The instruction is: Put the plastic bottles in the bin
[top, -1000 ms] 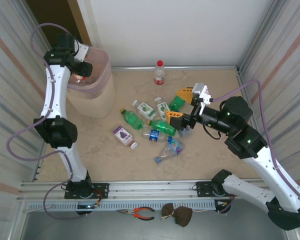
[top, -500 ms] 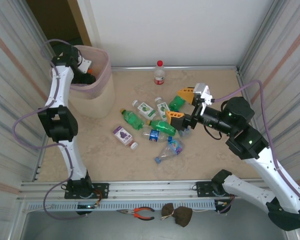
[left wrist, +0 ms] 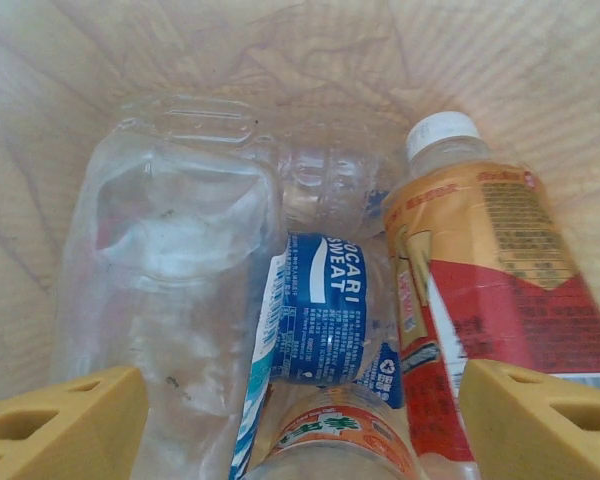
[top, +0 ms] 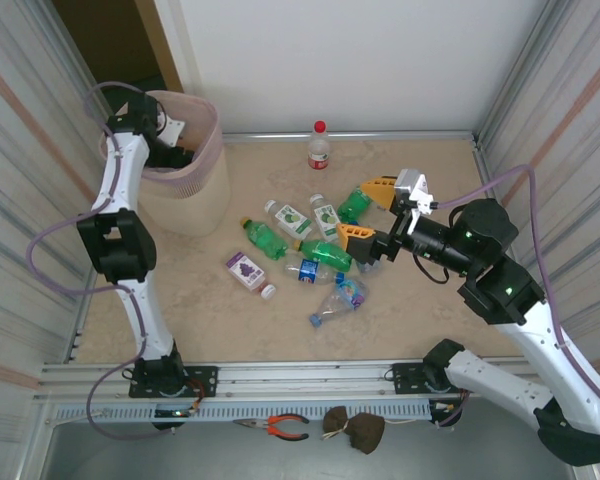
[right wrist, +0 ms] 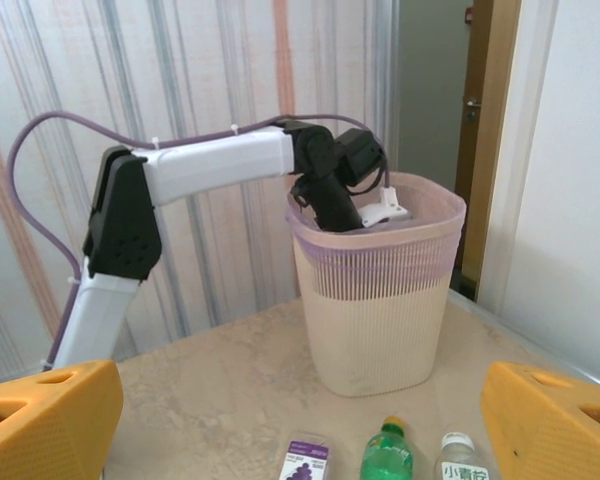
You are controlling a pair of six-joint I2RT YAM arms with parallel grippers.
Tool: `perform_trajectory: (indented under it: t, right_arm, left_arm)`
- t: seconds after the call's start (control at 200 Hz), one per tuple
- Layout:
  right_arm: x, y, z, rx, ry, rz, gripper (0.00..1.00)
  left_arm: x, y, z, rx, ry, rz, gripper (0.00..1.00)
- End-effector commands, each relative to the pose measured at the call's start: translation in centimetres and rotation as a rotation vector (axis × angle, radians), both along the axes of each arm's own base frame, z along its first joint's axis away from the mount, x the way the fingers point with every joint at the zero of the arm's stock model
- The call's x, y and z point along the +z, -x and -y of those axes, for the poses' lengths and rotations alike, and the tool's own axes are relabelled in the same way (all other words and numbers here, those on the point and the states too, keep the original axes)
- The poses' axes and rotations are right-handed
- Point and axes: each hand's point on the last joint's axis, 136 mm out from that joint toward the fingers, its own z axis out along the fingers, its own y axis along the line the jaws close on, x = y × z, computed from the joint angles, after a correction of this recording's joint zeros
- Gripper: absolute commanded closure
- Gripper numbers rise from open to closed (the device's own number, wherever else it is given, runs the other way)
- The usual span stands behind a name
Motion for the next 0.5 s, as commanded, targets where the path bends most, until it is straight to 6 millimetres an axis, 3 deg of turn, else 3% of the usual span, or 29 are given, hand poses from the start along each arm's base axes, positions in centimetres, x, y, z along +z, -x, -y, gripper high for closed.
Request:
perform_trajectory:
  t: [0.0, 0.245, 0.496]
  right_arm:
    - [0.5, 0.1, 0.5, -0.028, 0.002, 0.018, 0.09]
    - [-0.8, -1.0, 1.0, -0.09, 0.037, -0.027, 0.09]
    - [-3.4, -3.1, 1.7, -0.2, 0.109, -0.114, 0.09]
  left_arm:
    - [3.3, 0.7, 0.7, -0.004, 0.043, 0.057, 0.17]
    - [6.8, 1.3, 1.4, -0.01, 0.08, 0.133, 0.17]
    - [10.0, 2.1, 2.4, -0.016, 0.151, 0.203, 0.17]
